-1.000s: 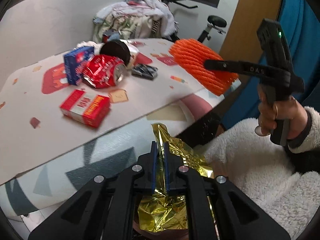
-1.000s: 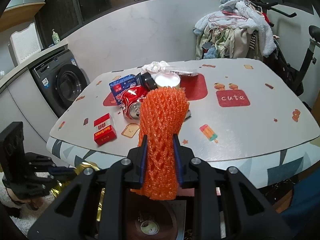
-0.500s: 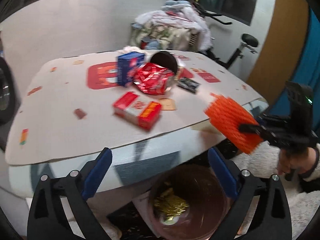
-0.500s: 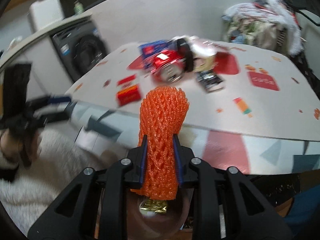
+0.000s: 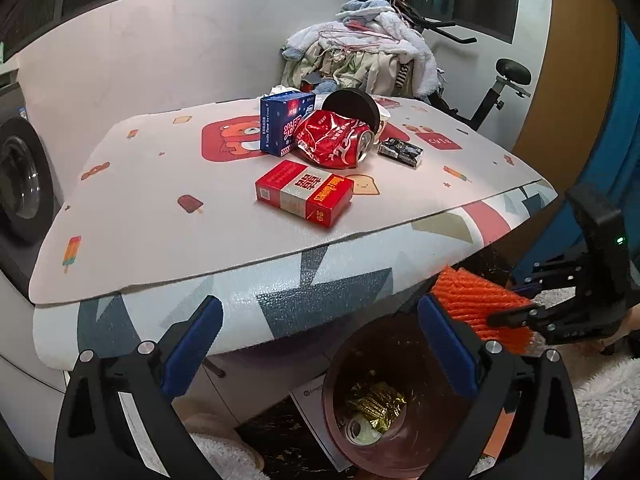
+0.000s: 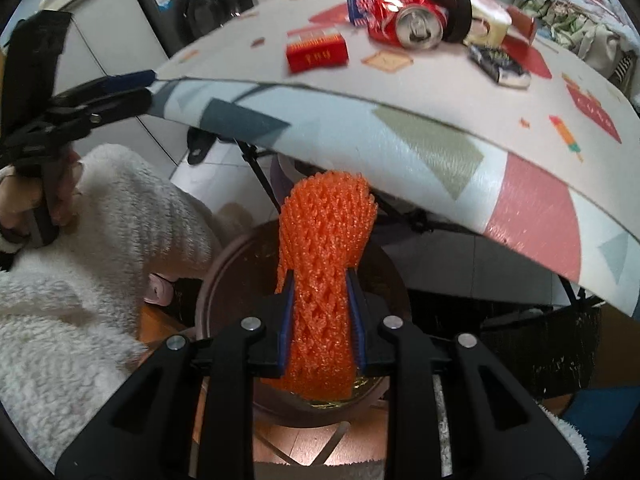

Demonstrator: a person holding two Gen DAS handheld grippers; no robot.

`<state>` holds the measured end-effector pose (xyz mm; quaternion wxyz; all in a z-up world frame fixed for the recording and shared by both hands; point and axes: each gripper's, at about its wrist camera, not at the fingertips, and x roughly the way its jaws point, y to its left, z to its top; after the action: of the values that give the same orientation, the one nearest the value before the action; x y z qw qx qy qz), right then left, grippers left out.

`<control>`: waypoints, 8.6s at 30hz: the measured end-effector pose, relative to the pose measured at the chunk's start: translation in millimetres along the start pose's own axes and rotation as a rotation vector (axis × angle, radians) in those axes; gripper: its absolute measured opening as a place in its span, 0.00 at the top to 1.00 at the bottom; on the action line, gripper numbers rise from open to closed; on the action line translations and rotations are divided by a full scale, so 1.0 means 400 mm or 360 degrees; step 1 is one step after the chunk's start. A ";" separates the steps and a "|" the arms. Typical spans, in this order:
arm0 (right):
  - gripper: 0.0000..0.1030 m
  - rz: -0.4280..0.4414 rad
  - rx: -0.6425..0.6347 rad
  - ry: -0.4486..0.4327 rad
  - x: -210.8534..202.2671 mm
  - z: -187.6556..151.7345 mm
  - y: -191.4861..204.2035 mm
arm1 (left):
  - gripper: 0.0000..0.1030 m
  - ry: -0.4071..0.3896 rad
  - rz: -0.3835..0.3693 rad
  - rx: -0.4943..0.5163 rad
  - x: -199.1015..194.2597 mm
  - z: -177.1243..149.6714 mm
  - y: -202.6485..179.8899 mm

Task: Collect trash
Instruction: 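Lower the foil and mesh sleeve into the brown bin and open both tools, then grasp the black Face sachet with the right tool while the left tool grasps the red cigarette box, then drop the cigarette box and black sachet into the brown bin, opening both tools, then grasp the blue box with the left tool while the right tool grasps the black round lid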

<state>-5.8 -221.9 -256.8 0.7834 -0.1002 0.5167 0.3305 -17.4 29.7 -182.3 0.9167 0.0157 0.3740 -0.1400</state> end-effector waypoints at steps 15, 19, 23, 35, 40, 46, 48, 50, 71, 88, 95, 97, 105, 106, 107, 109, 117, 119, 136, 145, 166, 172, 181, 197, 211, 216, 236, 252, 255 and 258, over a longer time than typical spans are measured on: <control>0.55 -0.0143 0.0042 0.0142 0.081 0.001 -0.014 | 0.07 0.0038 0.0011 0.0077 0.027 -0.007 -0.037; 0.21 -0.0195 0.0074 0.0092 0.073 0.008 -0.023 | 0.07 0.0044 0.0011 0.0024 0.029 -0.007 -0.020; 0.10 -0.0226 0.0076 -0.0006 0.041 0.012 -0.025 | 0.07 0.0047 0.0012 -0.0017 0.032 -0.006 -0.008; 0.06 -0.0296 0.0248 -0.0236 -0.038 0.019 -0.071 | 0.07 0.0054 0.0051 -0.0043 0.040 -0.003 0.002; 0.06 -0.0320 0.0312 -0.0255 -0.047 0.015 -0.088 | 0.07 0.0057 0.0067 -0.0051 0.043 -0.004 0.004; 0.06 -0.0367 0.0370 -0.0265 -0.060 0.016 -0.103 | 0.07 0.0054 0.0068 -0.0056 0.040 0.002 0.007; 0.06 -0.0359 0.0399 -0.0297 -0.078 0.026 -0.116 | 0.07 0.0043 0.0051 -0.0060 0.036 0.013 0.011; 0.06 -0.0369 0.0397 -0.0318 -0.092 0.044 -0.130 | 0.07 0.0032 0.0042 -0.0050 0.034 0.029 0.014; 0.25 -0.0537 0.0197 -0.0301 0.026 0.440 -0.361 | 0.07 0.0184 -0.0076 -0.0462 0.175 0.226 0.109; 0.58 -0.0417 0.0184 -0.0331 0.016 0.429 -0.332 | 0.18 0.0426 -0.0011 -0.0686 0.347 0.294 0.118; 0.58 -0.0401 0.0240 -0.0425 -0.054 0.340 -0.300 | 0.27 0.0491 0.0117 -0.0700 0.412 0.317 0.119; 0.58 -0.0398 0.0253 -0.0437 -0.067 0.313 -0.291 | 0.34 0.0500 0.0169 -0.0621 0.420 0.320 0.110; 0.58 -0.0347 0.0327 -0.0472 -0.111 0.232 -0.272 | 0.40 0.0460 0.0088 -0.0354 0.360 0.296 0.054; 0.58 -0.0348 0.0330 -0.0473 -0.116 0.226 -0.272 | 0.40 0.0447 0.0077 -0.0313 0.345 0.292 0.044; 0.58 -0.0350 0.0333 -0.0476 -0.119 0.222 -0.268 | 0.41 0.0436 0.0062 -0.0283 0.336 0.294 0.031; 0.58 -0.0349 0.0343 -0.0489 -0.131 0.216 -0.262 | 0.41 0.0411 0.0026 -0.0211 0.301 0.285 0.005; 0.58 -0.0346 0.0306 -0.0515 -0.159 0.190 -0.214 | 0.42 0.0361 -0.0119 -0.0023 0.185 0.187 -0.103; 0.58 -0.0347 0.0292 -0.0510 -0.161 0.182 -0.205 | 0.42 0.0366 -0.0154 0.0010 0.164 0.151 -0.129; 0.58 -0.0288 0.0245 -0.0398 -0.139 0.100 -0.138 | 0.20 0.0368 -0.0186 0.0097 0.136 0.059 -0.175; 0.58 -0.0181 0.0127 -0.0287 -0.091 0.094 -0.074 | 0.14 0.0119 0.0000 -0.0117 0.023 0.082 -0.035; 0.57 -0.0114 -0.0017 0.0048 0.061 0.041 -0.001 | 0.11 -0.0020 0.0037 -0.0071 0.009 0.010 -0.006; 0.44 -0.0151 -0.0006 0.0062 0.068 0.041 0.001 | 0.11 0.0008 0.0037 -0.0043 0.024 0.006 -0.015; 0.06 -0.0349 0.0118 -0.0247 -0.047 0.110 -0.030 | 0.11 0.0034 0.0077 -0.0106 0.033 0.008 0.004; 0.06 -0.0524 0.0160 -0.0410 -0.139 0.214 -0.088 | 0.11 -0.0018 0.0064 -0.0131 0.030 0.088 0.025; 0.06 -0.0518 0.0263 -0.0351 -0.092 0.265 -0.174 | 0.11 -0.0031 0.0071 -0.0088 0.098 0.206 0.060; 0.06 -0.0521 0.0267 -0.0340 -0.079 0.306 -0.214 | 0.11 -0.0070 0.0070 -0.0093 0.123 0.264 0.084; 0.54 -0.0325 0.0089 -0.0468 0.004 0.663 -0.340 | 0.11 -0.0094 0.0082 -0.0097 0.226 0.361 0.148; 0.78 -0.0186 0.0064 -0.0683 -0.137 0.635 -0.332 | 0.12 -0.0017 0.0054 0.0029 0.404 0.487 0.155; 0.78 -0.0190 0.0096 -0.0754 -0.181 0.618 -0.334 | 0.13 0.0011 0.0034 0.0050 0.445 0.517 0.148; 0.78 -0.0221 0.0114 -0.0797 -0.216 0.598 -0.335 | 0.18 0.0070 0.0021 0.0063 0.488 0.541 0.148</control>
<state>234.0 -240.7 -99.3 0.9107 -0.0228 0.3100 0.2721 278.8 9.8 -165.7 0.9087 0.0395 0.3910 -0.1408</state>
